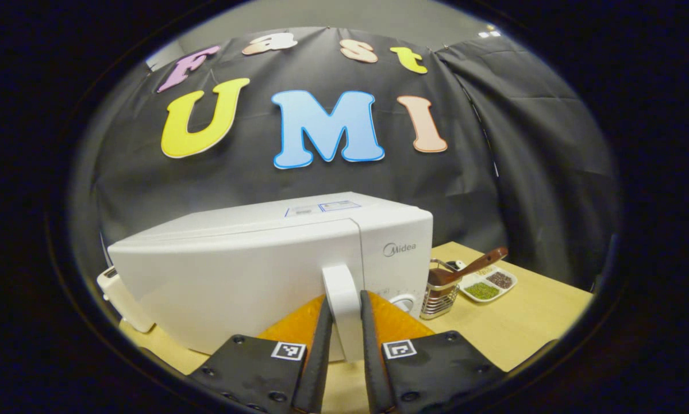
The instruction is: Open the microwave oven with the left hand, put the food in, and close the microwave oven.
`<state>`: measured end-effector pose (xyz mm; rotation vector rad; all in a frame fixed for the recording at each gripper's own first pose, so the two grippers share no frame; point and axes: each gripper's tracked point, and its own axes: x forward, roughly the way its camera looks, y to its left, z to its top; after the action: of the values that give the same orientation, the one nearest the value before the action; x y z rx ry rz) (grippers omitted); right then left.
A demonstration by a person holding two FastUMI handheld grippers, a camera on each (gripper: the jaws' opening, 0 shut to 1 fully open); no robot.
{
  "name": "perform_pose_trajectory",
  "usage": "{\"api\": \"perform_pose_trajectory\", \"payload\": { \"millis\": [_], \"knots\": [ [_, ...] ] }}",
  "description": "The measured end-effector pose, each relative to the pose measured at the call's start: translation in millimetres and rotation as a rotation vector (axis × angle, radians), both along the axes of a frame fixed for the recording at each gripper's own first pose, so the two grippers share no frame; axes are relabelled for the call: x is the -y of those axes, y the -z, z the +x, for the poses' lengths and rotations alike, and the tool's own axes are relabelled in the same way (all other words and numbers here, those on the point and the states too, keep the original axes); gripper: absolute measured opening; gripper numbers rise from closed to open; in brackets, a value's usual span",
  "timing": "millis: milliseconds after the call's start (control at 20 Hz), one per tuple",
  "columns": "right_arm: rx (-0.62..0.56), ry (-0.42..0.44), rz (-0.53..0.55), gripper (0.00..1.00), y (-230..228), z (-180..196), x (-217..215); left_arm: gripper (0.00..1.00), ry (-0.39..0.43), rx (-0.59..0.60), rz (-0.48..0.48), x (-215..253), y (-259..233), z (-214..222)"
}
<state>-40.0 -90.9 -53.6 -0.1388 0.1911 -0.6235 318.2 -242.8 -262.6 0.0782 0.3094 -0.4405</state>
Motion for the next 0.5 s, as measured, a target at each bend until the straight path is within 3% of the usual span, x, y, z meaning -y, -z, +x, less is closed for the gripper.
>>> {"api": "perform_pose_trajectory", "payload": {
  "millis": [300,500],
  "knots": [
    [-0.019,-0.042,-0.001,0.97,3,7,-8,0.16,-0.043,-0.019,0.036,-1,1,-1],
    [-0.031,-0.080,0.016,0.97,11,17,-15,0.16,-0.034,-0.053,-0.003,-2,0,-2]
  ]
}}
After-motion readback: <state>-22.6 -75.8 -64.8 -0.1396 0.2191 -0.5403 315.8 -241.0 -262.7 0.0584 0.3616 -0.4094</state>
